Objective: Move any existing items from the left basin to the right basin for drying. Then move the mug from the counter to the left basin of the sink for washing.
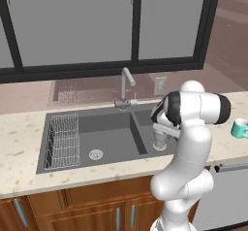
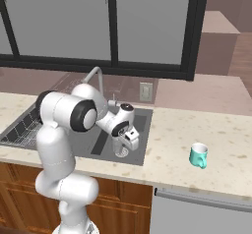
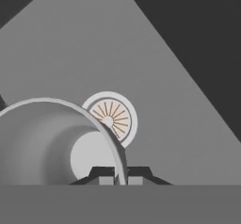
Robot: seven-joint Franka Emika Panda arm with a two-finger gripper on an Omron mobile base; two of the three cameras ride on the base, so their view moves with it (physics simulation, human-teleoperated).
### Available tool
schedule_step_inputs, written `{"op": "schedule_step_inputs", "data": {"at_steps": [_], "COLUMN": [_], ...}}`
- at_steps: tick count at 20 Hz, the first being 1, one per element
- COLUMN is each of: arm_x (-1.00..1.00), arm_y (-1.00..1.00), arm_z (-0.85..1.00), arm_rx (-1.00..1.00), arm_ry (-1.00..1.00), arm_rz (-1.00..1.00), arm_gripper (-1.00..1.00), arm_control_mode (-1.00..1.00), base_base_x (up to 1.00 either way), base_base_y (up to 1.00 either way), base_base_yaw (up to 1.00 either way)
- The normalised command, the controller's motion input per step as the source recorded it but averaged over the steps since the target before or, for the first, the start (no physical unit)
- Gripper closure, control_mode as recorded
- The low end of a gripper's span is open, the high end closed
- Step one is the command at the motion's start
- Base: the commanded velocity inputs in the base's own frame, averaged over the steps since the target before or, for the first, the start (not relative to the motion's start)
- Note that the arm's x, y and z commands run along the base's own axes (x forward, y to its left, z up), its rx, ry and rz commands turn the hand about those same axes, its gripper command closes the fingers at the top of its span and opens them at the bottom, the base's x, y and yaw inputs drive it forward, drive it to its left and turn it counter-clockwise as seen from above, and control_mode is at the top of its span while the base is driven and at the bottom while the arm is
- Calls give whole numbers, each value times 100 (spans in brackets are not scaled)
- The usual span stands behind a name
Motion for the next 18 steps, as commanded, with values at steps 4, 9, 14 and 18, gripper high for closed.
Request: {"op": "schedule_step_inputs", "data": {"at_steps": [4, 9, 14, 18], "arm_x": [4, 8, 12, 14], "arm_y": [0, 0, 0, 0], "arm_z": [-21, -15, -15, -18], "arm_rx": [0, 0, 0, 0], "arm_ry": [0, 0, 0, 0], "arm_rz": [3, 3, 3, 3], "arm_gripper": [100, 100, 100, 100], "arm_control_mode": [-100, -100, -100, -100], "base_base_x": [0, 0, 0, 0], "base_base_y": [0, 0, 0, 0], "base_base_yaw": [0, 0, 0, 0]}}
